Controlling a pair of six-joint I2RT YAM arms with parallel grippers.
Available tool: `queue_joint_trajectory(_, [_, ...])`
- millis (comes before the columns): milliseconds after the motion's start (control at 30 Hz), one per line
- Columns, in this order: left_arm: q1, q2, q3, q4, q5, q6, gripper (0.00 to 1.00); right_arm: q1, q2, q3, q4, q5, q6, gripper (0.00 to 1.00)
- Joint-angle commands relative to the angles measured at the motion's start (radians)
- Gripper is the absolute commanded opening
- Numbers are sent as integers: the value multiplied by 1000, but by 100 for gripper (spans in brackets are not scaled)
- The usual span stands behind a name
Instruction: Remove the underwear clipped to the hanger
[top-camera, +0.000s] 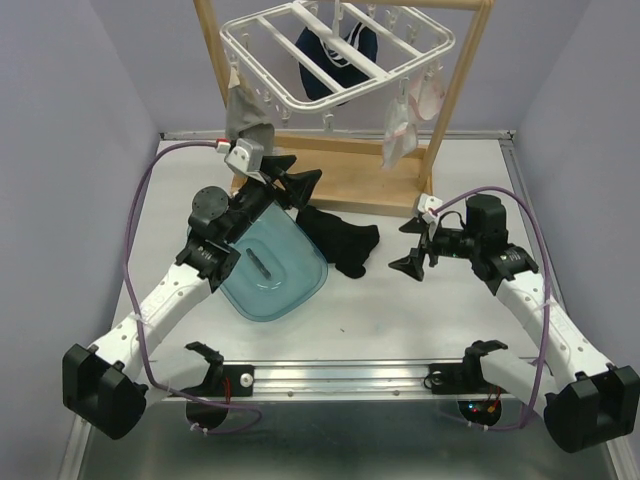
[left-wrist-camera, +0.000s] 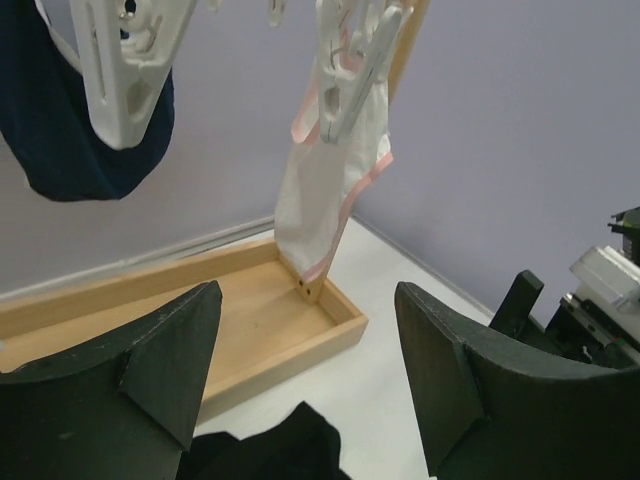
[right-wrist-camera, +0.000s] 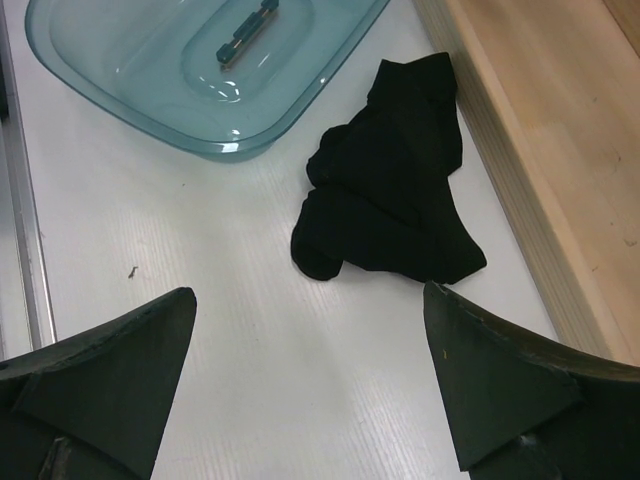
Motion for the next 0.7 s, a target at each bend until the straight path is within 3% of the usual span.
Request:
queue_joint_trajectory(0, [-3, -71, -13, -121, -8, 120, 81, -18, -23, -20, 39, 11, -16, 100])
queue_joint_trajectory(300, [-3, -99, -88, -276, -20, 311, 82, -49, -30, -19, 39, 19, -14, 100])
queue_joint_trajectory(667, [-76, 28, -105, -291, -60, 291, 82, -63, -36, -19, 40, 20, -12, 100])
